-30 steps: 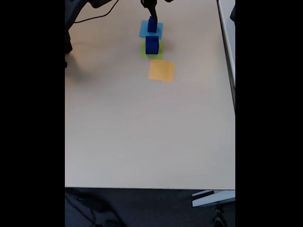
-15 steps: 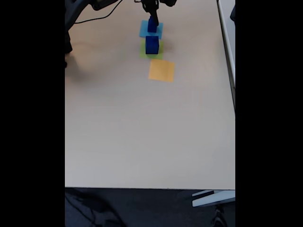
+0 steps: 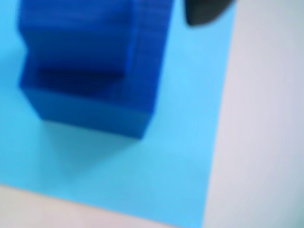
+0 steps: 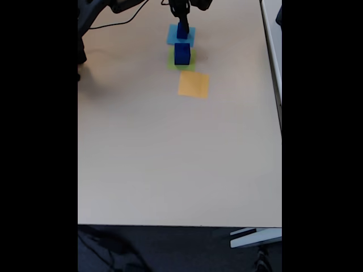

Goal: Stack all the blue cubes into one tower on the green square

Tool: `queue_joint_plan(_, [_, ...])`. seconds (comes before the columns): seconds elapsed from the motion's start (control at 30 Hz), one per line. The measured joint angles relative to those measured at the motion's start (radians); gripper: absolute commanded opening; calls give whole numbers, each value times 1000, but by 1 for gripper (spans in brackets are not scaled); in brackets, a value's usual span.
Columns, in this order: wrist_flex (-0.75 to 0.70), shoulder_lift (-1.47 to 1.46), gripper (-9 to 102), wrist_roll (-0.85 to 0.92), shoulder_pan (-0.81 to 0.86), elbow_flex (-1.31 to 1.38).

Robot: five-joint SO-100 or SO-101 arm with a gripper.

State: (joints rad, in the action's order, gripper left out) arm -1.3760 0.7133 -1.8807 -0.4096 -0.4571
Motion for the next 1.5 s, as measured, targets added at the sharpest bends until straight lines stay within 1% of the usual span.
queue_joint_plan(0.2, [0, -12, 29, 6, 0, 0])
queue_joint_plan(0.33, [0, -12, 23, 6, 0, 0])
queue_joint_plan(0.4, [0, -12, 18, 6, 0, 0])
queue_joint_plan(0.53, [0, -12, 13, 8, 0, 0])
queue_joint_plan(0.6, [0, -12, 12, 12, 0, 0])
queue_joint_plan(0.63, [0, -14, 9, 12, 0, 0])
queue_joint_plan(0.8, [0, -28, 2, 15, 6, 0])
queue_joint_plan(1.17, [-3, -28, 0, 25, 11, 0])
queue_joint_plan(1.37, [-52, -14, 0, 49, 15, 0])
queue_joint_plan(1.5, [-106, 80, 0, 60, 18, 0])
